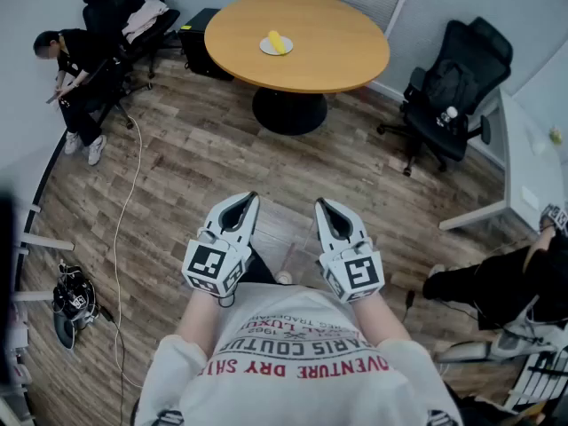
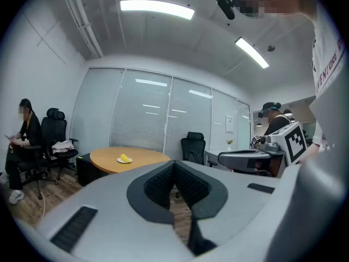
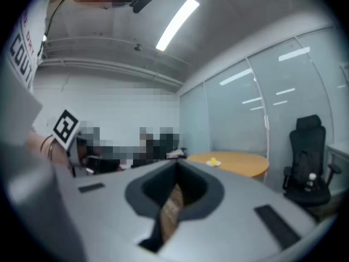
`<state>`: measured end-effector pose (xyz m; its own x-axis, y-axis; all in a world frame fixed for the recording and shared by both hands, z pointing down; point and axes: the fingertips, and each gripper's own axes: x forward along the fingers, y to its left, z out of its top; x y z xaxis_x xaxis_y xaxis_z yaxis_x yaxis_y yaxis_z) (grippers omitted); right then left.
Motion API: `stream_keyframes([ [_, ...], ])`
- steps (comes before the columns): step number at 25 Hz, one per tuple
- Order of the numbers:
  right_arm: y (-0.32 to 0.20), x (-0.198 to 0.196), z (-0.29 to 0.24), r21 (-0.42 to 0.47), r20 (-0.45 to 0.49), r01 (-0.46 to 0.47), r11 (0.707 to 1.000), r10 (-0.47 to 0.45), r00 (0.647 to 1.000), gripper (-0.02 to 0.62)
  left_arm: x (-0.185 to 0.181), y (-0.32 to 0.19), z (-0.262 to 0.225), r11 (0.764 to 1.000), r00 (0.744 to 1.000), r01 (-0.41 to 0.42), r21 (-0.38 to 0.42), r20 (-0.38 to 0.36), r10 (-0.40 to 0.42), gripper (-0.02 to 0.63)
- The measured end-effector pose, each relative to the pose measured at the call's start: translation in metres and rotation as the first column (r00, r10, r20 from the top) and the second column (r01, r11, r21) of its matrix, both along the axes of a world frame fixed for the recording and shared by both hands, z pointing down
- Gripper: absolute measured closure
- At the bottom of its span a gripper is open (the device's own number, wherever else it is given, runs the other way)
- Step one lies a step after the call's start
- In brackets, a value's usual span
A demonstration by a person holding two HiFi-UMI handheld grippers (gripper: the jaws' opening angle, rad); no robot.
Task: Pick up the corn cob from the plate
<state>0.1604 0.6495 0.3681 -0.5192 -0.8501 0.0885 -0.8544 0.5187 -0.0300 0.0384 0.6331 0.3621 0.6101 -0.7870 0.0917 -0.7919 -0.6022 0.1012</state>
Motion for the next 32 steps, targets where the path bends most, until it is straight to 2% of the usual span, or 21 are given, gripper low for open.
stream_keyframes([
  [10,-0.010,0.001,0.006,-0.019,0.020,-0.007,1.000,0.007,1.000,0.566,0.002,-0.009,0.004,1.000,1.000,-0.012,-0.002,0.004,0.012,0.574],
  [20,-0.040,-0.004,0.020,-0.058,0.045,-0.038,0.998,0.040,0.998,0.566,-0.009,-0.035,0.021,0.999,1.000,-0.014,-0.049,0.007,0.014,0.574],
  [25,-0.073,-0.010,0.030,-0.091,0.033,-0.054,0.994,0.058,0.998,0.565,-0.017,-0.071,0.026,0.998,1.000,-0.020,-0.063,0.006,0.020,0.574],
  [32,-0.145,-0.025,0.029,-0.098,0.018,-0.072,0.993,0.074,0.997,0.565,-0.032,-0.150,0.026,0.997,0.999,-0.045,-0.058,-0.006,0.044,0.574],
])
